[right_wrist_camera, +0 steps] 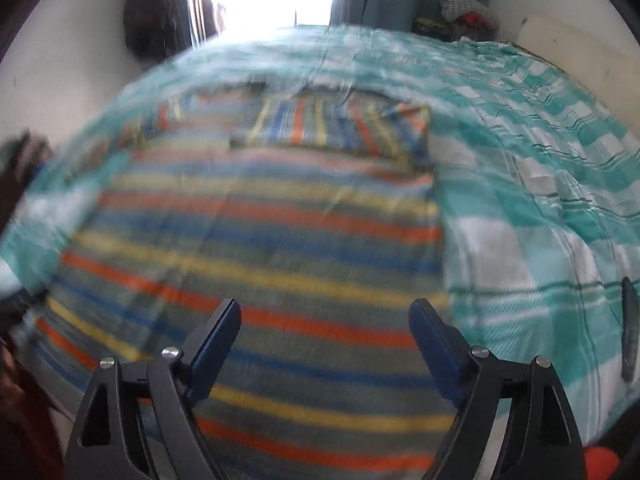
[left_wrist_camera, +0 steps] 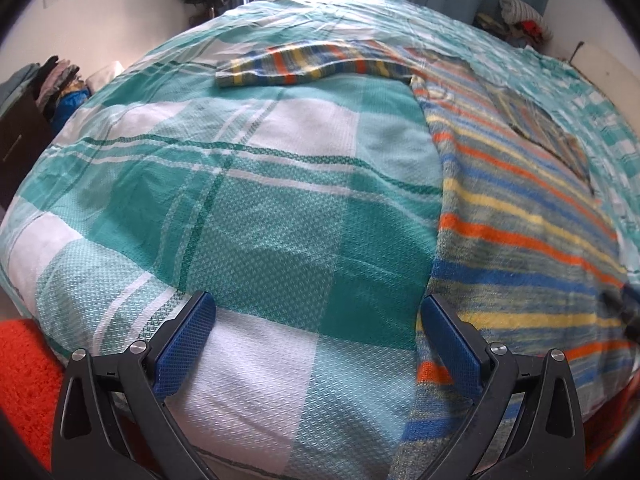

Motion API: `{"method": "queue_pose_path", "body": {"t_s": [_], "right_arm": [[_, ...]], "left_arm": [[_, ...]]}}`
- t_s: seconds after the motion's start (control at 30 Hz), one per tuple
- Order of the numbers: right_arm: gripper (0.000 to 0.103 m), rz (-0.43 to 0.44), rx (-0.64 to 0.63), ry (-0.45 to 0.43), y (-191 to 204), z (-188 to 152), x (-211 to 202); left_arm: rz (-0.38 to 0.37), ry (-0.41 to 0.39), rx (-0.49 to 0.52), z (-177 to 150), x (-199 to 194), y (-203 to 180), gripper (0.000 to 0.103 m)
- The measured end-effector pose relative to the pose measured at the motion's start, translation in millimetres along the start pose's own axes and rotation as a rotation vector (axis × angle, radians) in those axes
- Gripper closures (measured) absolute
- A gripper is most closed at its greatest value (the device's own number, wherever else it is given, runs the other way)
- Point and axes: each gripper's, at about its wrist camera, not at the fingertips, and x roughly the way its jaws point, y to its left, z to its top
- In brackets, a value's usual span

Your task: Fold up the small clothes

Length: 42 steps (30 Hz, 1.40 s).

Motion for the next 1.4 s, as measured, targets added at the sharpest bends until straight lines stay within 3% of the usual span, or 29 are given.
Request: {"method": "queue_pose_path", "body": {"t_s": [0.03, 0.13, 0.27, 1.4], "right_arm": [[0.017, -0.002, -0.009, 0.037, 2.3, -5.9, 6.7], [0.01, -0.056, -0.044, 0.012, 8.7, -10.4, 8.5], [0.0, -0.047, -0.028, 0.045, -1.0, -8.6, 16.6], [0.0, -0.061, -0.054, 0.03, 5.7, -14.5, 18.6]], "left_arm": [[-0.001, 0.0, 0.0, -0.7, 0.5, -0.1, 0.0], [0.003, 0.003, 0.007, -1.2, 2.2, -0.9, 0.0], [0.006, 0.008, 0.015, -1.4, 3.8, -2.2, 0.0], [0.023, 0.019, 0.034, -3.5, 6.5, -6.2, 0.0]]}}
